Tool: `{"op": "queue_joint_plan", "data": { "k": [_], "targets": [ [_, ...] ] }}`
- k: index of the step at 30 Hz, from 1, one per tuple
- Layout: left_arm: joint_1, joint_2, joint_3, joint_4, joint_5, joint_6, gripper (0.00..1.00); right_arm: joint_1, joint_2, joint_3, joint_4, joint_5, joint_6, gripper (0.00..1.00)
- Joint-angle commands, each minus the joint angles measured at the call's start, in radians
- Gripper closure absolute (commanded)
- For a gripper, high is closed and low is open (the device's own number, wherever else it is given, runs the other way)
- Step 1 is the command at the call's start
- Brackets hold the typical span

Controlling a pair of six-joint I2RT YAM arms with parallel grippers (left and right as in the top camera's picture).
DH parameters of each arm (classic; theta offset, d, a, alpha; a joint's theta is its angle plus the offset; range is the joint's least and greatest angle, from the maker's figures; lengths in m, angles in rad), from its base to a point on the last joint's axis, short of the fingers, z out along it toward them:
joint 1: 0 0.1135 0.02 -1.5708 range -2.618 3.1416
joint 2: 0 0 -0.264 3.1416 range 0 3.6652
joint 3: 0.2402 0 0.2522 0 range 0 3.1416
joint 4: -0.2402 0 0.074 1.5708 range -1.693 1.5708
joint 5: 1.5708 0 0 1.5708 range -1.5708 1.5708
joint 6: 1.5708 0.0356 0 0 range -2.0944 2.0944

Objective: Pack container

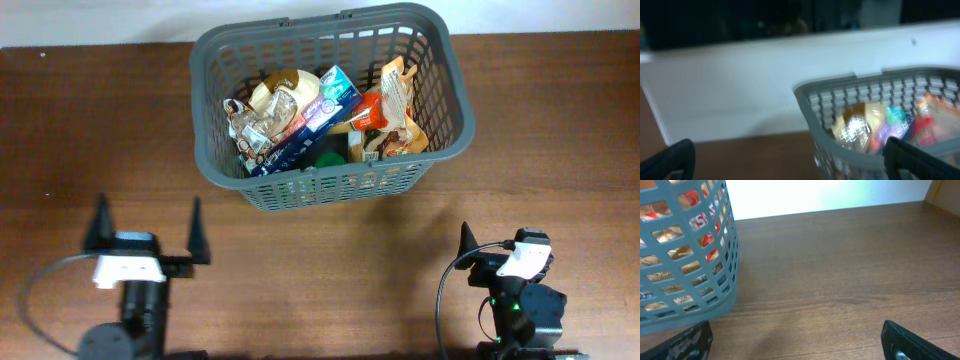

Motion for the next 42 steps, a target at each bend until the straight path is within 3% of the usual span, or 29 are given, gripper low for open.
{"op": "queue_joint_plan", "data": {
  "k": [1,5,16,42],
  "targets": [
    [-0.041,-0.142,-0.241,0.060,0.076,-0.003,0.01,0.008,-0.008,-0.006,0.000,0.009,0.000,0.01],
    [-0.069,-0.205,-0.360,0.085,0.080,-0.003,0.01,0.008,-0.008,-0.006,0.000,0.009,0.000,0.01],
    [-0.092,-0.207,-0.436,0.003,0.080,-0.003,0.01,0.008,-0.008,-0.006,0.000,0.009,0.000,0.01],
    [-0.092,-0.206,-0.441,0.015,0.079,-0.002,0.01,0.008,-0.008,-0.006,0.000,0.009,0.000,0.01]
  ]
}}
